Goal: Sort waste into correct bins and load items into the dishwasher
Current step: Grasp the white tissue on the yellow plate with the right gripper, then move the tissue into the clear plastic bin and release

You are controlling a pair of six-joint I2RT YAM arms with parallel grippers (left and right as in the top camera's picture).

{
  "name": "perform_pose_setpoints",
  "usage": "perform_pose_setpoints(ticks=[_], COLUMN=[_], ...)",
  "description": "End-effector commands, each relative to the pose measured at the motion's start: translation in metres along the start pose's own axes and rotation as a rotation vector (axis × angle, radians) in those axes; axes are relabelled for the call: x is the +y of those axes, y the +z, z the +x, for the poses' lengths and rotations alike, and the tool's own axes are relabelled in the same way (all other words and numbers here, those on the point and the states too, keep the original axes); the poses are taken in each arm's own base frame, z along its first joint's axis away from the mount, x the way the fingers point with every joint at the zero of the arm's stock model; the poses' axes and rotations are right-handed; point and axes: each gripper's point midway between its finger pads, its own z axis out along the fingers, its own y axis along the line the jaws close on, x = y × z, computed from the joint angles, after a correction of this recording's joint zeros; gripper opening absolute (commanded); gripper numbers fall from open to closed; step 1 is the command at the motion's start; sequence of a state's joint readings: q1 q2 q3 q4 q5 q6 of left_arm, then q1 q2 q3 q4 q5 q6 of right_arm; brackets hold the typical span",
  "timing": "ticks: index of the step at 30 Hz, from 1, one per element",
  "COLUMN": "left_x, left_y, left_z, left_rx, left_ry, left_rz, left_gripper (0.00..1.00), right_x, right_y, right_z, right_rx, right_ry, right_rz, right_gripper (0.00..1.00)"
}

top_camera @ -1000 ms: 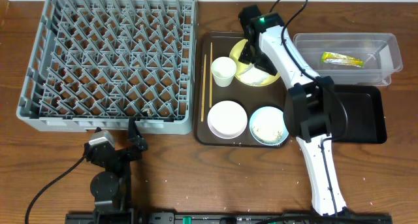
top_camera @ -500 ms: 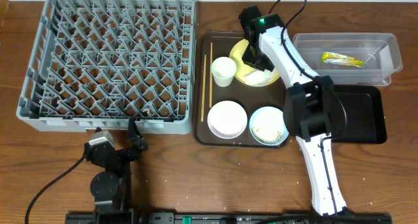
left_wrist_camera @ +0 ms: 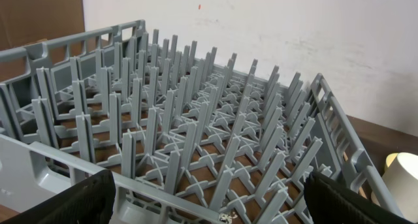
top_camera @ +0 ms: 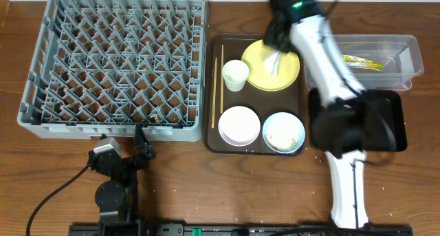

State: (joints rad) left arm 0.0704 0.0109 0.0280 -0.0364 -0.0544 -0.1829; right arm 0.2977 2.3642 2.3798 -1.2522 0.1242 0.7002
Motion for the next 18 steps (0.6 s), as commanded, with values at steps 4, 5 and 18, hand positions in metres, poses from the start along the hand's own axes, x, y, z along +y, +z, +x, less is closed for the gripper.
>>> perform_pose_setpoints(ticks=[4,5,18], left_x=[0.007,0.007,0.007], left_y=[0.001,0.001,0.001], left_z=[0.016,0.016,0.016], left_rx=[0.043,0.043,0.043], left_ry=[0.018,0.018,0.018], left_rz=[-0.024,-0.024,-0.024], left_gripper=[0.93,0.93,0.93], right_x=[-0.053,-0.065,-0.185], right_y=[-0.103,-0.101,-0.013], right_z=[-0.066,-0.068,-0.055], right_rx=[-0.209,-0.207,-0.127], right_ry=[0.207,0.256,0.943], right_rz=[-0.058,-0.032,0.209], right_gripper=[0.01,0.01,0.02])
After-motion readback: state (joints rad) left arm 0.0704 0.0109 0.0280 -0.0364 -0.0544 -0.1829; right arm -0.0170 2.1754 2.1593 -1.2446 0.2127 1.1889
